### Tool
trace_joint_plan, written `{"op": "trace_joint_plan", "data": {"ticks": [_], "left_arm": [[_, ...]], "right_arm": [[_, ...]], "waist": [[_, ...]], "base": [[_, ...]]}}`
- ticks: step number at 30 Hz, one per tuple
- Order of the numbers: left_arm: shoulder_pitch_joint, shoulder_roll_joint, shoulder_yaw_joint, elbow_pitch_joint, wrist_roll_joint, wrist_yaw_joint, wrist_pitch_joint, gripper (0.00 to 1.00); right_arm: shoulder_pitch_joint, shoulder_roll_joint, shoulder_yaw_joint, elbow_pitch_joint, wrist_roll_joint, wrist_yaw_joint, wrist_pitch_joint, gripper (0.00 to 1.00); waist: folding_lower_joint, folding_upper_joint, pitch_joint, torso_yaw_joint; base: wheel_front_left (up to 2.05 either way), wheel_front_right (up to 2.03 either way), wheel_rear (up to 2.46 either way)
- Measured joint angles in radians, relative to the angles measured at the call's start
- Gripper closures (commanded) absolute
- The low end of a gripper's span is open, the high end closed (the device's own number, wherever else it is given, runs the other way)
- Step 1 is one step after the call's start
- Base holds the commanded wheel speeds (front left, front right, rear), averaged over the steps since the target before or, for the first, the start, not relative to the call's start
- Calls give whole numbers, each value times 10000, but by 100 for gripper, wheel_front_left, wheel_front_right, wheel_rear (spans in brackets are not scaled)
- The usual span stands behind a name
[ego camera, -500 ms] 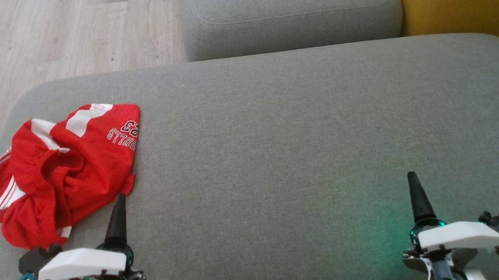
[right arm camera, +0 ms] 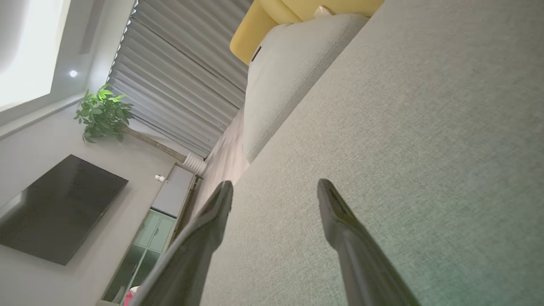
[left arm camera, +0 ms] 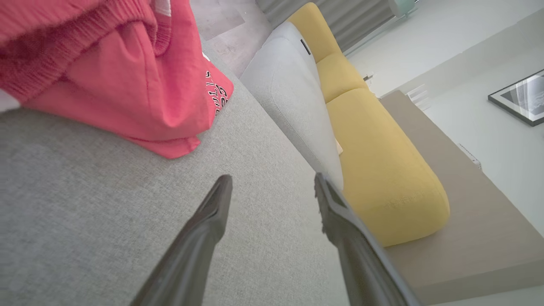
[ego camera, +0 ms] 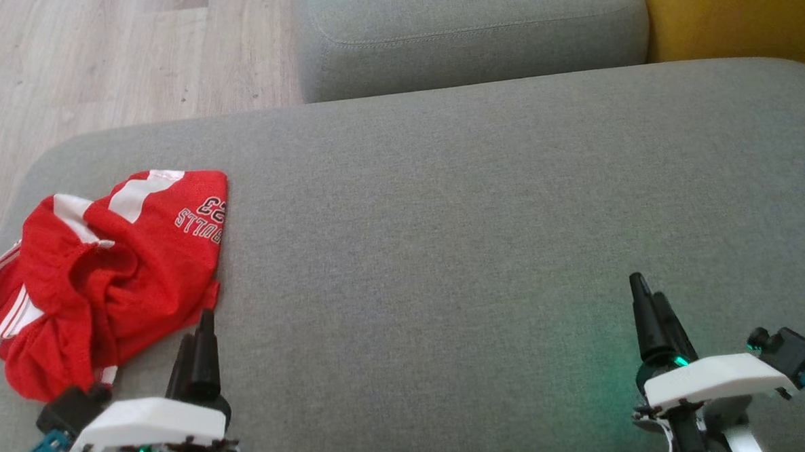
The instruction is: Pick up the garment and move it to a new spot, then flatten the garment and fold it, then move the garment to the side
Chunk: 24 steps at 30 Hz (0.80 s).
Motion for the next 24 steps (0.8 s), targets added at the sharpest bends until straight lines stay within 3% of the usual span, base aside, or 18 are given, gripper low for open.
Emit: {"op": "trace_joint_plan", "data": {"ticks": [24], "left_arm": [[223, 25, -506, -686, 2911, 420, -639, 0]], "right_arm": [[-2, -15, 727, -282, -2847, 2, -683, 0]], "waist": [[0, 0, -90, -2]], "base": [[0, 0, 0]]}}
